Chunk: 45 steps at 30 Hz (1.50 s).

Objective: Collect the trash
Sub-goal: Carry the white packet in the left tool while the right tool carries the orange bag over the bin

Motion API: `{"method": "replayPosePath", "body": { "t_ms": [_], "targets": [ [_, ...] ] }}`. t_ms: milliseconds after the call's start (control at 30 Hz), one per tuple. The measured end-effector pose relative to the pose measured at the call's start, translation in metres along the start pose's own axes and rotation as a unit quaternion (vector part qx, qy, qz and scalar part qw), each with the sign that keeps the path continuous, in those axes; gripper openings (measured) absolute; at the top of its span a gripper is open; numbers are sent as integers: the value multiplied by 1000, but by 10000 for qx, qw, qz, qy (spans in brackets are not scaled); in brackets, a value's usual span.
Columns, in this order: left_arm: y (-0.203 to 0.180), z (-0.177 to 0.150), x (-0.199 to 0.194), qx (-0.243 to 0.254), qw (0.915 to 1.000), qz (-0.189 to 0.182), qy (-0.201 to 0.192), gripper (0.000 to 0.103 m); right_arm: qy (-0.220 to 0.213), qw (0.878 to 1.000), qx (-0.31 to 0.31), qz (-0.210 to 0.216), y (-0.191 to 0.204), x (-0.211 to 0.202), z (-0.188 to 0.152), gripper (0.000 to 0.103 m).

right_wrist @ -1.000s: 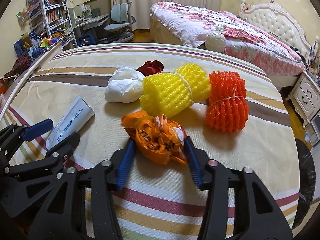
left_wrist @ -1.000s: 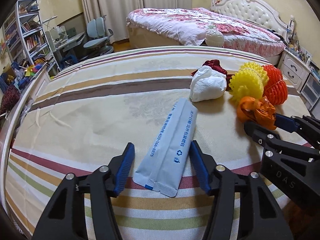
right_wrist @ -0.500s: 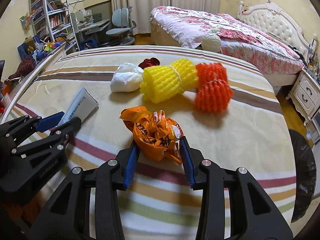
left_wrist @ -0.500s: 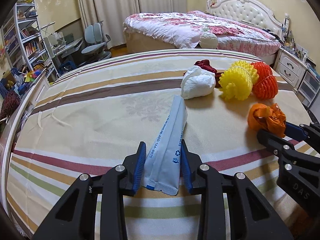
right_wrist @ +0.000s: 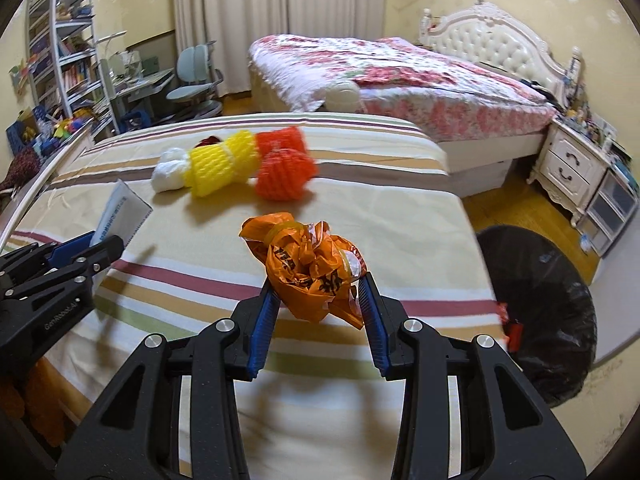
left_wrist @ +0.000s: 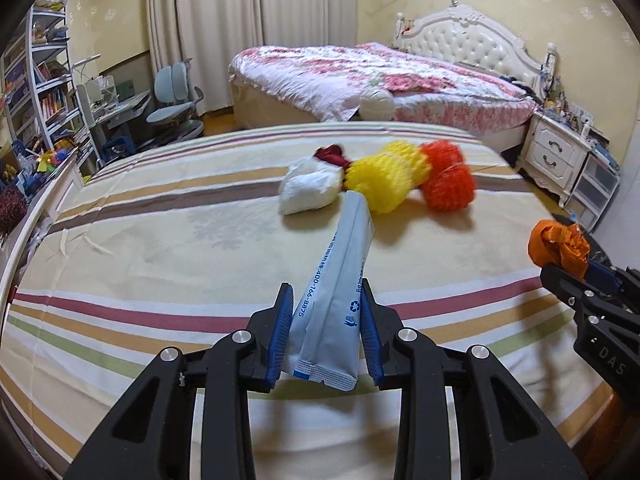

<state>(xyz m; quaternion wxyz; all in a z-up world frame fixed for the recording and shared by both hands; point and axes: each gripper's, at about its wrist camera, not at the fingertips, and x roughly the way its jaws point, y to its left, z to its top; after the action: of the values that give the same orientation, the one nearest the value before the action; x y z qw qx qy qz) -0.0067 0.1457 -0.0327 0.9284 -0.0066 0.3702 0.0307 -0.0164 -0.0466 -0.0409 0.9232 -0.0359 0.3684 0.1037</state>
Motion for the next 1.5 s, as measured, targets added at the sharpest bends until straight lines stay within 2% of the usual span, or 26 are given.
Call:
{"method": "replayPosePath", "body": {
  "t_ms": [433,867,1233,1500],
  "targets": [
    [-103,14,-10,612,9957,-593,-350,33,-289,9931,721,-874,-99,-23,-14,39],
    [-203,27,13,1133,9869,-1096,-331,33,-354,9807,1295,-1424,-183,-19,-23,39],
    [-250,41,35,1361,9831,-1177,-326,33,-288,9743,1555,-1605,-227,-6,-24,39],
    [-270,48,47,1498,9817,-1125,-352,33,-194,9728,1627,-1639,-240,3,-23,39]
  ]
}}
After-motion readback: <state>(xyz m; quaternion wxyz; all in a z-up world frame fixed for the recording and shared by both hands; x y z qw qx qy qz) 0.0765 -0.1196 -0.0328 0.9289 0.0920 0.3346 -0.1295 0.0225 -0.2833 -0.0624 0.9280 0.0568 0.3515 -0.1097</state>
